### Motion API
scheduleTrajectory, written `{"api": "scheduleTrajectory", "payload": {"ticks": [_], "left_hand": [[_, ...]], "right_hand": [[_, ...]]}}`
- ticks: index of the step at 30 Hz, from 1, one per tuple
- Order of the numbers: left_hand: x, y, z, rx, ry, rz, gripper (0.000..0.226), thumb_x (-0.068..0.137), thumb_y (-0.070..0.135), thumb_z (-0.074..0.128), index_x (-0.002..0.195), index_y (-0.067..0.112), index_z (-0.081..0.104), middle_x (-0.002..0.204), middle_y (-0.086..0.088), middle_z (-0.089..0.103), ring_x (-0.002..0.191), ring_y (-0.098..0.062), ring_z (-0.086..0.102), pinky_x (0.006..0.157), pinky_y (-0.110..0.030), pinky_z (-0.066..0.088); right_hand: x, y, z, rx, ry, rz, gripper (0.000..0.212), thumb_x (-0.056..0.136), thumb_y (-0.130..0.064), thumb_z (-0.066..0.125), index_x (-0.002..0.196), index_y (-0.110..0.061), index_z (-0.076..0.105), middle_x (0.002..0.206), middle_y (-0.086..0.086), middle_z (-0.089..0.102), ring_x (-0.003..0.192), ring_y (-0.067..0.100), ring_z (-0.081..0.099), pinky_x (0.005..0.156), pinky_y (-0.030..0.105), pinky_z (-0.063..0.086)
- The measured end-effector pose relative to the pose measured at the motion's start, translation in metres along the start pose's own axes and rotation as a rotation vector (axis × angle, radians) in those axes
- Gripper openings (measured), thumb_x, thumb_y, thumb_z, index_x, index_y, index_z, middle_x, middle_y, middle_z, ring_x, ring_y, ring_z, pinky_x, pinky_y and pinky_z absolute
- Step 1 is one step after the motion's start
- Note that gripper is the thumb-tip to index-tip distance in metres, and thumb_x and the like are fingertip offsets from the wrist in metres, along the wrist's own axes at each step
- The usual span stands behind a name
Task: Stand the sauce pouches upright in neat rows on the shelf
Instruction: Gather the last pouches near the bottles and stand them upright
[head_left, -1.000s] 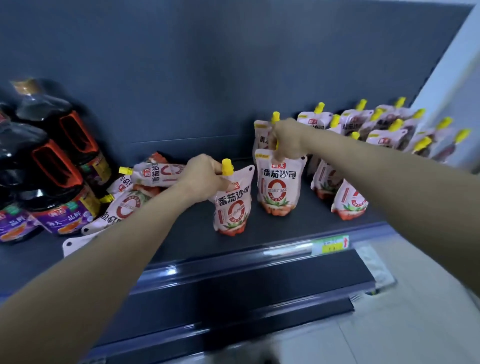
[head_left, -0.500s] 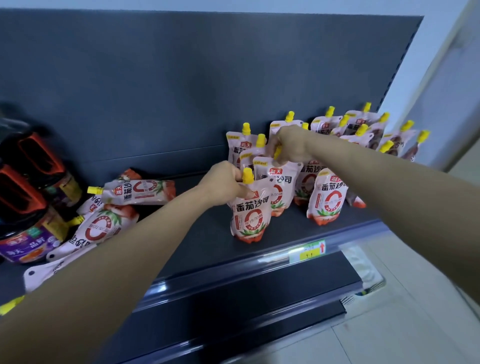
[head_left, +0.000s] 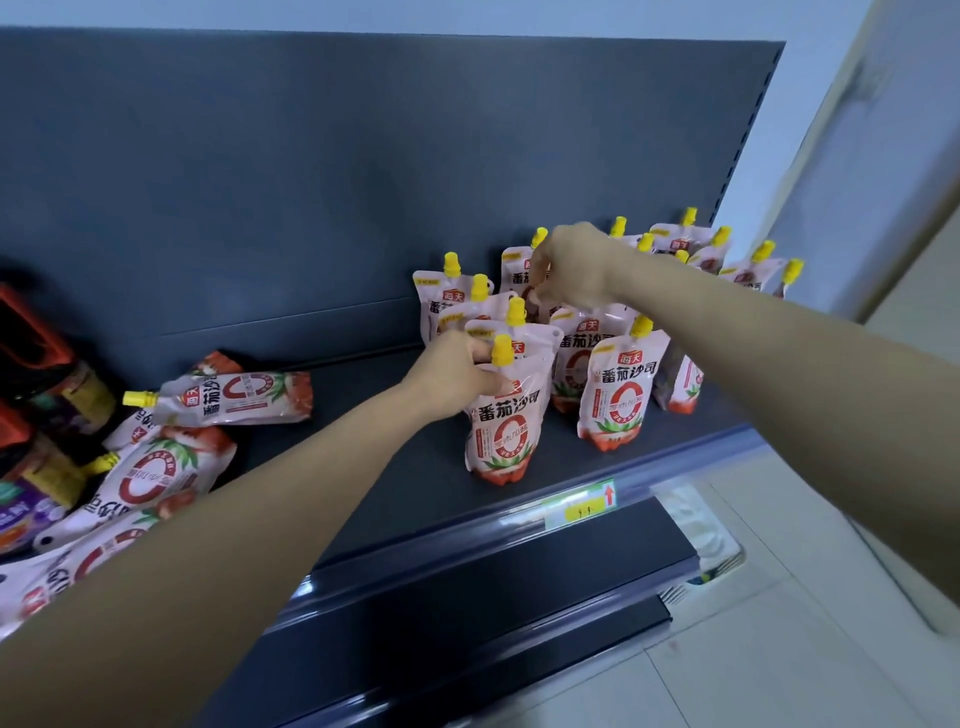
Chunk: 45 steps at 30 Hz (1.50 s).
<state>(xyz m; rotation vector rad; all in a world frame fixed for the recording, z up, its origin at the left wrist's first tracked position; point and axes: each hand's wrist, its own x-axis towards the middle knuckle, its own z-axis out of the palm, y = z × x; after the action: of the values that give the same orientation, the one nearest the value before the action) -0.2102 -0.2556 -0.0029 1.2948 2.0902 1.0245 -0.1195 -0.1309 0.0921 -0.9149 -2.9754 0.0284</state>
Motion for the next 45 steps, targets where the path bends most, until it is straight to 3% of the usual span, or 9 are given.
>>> {"api": "scheduleTrajectory", "payload": {"ticks": [5, 9, 19, 24, 30, 35, 37, 41, 45], "left_hand": [[-0.016, 0.003, -0.014, -0.074, -0.016, 0.066, 0.019, 0.080, 0.011, 0.069, 0.099, 0.009, 0.071, 0.105, -0.008, 0.071, 0.099, -0.019, 0.065, 0.088, -0.035, 0.052], [-0.034, -0.002, -0.051, -0.040, 0.213, 0.084, 0.014, 0.080, 0.021, 0.069, 0.094, 0.018, 0.070, 0.096, 0.005, 0.070, 0.091, -0.007, 0.064, 0.080, -0.019, 0.046], [-0.122, -0.067, -0.164, 0.400, 0.595, -0.049, 0.022, 0.080, 0.019, 0.069, 0.102, 0.015, 0.067, 0.092, -0.001, 0.067, 0.084, -0.015, 0.060, 0.082, -0.023, 0.042], [-0.174, -0.105, -0.190, 0.564, 0.600, -0.166, 0.028, 0.079, 0.012, 0.068, 0.107, 0.006, 0.065, 0.104, -0.014, 0.066, 0.096, -0.031, 0.062, 0.088, -0.041, 0.049], [-0.210, -0.137, -0.190, 0.614, 0.576, -0.356, 0.026, 0.079, 0.015, 0.067, 0.103, 0.005, 0.066, 0.103, -0.016, 0.064, 0.092, -0.033, 0.059, 0.080, -0.038, 0.048], [-0.225, -0.162, -0.182, 0.585, 0.558, -0.573, 0.032, 0.081, 0.020, 0.067, 0.110, 0.008, 0.063, 0.107, -0.013, 0.066, 0.094, -0.031, 0.060, 0.079, -0.038, 0.050], [-0.229, -0.171, -0.177, 0.559, 0.532, -0.663, 0.032, 0.080, 0.022, 0.068, 0.107, 0.006, 0.063, 0.101, -0.014, 0.067, 0.089, -0.031, 0.059, 0.076, -0.037, 0.050], [-0.235, -0.184, -0.169, 0.534, 0.515, -0.821, 0.033, 0.079, 0.023, 0.069, 0.108, 0.008, 0.062, 0.105, -0.012, 0.067, 0.093, -0.031, 0.060, 0.074, -0.033, 0.046], [-0.245, -0.199, -0.160, 0.463, 0.502, -1.000, 0.048, 0.079, 0.028, 0.070, 0.122, 0.012, 0.056, 0.119, -0.010, 0.063, 0.106, -0.030, 0.058, 0.085, -0.036, 0.047]], "right_hand": [[0.000, -0.017, -0.004, 0.046, 0.098, -0.076, 0.028, 0.088, -0.019, 0.054, 0.104, -0.006, 0.071, 0.107, 0.017, 0.070, 0.099, 0.036, 0.062, 0.086, 0.042, 0.054], [0.003, -0.045, -0.009, 0.070, 0.169, -0.136, 0.023, 0.085, -0.019, 0.056, 0.101, -0.012, 0.072, 0.102, 0.017, 0.070, 0.093, 0.037, 0.064, 0.081, 0.039, 0.056], [0.020, -0.160, 0.007, -0.046, 0.064, -0.459, 0.027, 0.086, -0.027, 0.061, 0.109, -0.014, 0.068, 0.112, 0.014, 0.066, 0.103, 0.036, 0.062, 0.088, 0.043, 0.053], [0.037, -0.223, 0.024, -0.117, -0.026, -0.640, 0.033, 0.085, -0.021, 0.064, 0.115, -0.007, 0.063, 0.117, 0.016, 0.065, 0.108, 0.035, 0.060, 0.092, 0.045, 0.050], [0.066, -0.283, 0.053, -0.247, -0.166, -0.797, 0.035, 0.083, -0.011, 0.064, 0.118, -0.012, 0.059, 0.111, 0.012, 0.063, 0.100, 0.033, 0.059, 0.078, 0.036, 0.049], [0.101, -0.316, 0.079, -0.344, -0.299, -0.878, 0.039, 0.080, -0.010, 0.067, 0.113, -0.027, 0.058, 0.112, 0.005, 0.058, 0.099, 0.029, 0.056, 0.086, 0.040, 0.051], [0.116, -0.325, 0.091, -0.353, -0.362, -0.878, 0.055, 0.078, -0.013, 0.071, 0.125, -0.031, 0.051, 0.115, 0.003, 0.053, 0.102, 0.028, 0.055, 0.089, 0.040, 0.051], [0.142, -0.339, 0.108, -0.287, -0.473, -0.905, 0.097, 0.073, -0.018, 0.078, 0.150, -0.026, 0.019, 0.150, 0.003, 0.039, 0.128, 0.029, 0.046, 0.103, 0.042, 0.044], [0.159, -0.348, 0.120, -0.237, -0.529, -0.952, 0.095, 0.064, -0.021, 0.085, 0.143, -0.027, 0.032, 0.137, 0.004, 0.051, 0.117, 0.029, 0.053, 0.100, 0.045, 0.047]]}}
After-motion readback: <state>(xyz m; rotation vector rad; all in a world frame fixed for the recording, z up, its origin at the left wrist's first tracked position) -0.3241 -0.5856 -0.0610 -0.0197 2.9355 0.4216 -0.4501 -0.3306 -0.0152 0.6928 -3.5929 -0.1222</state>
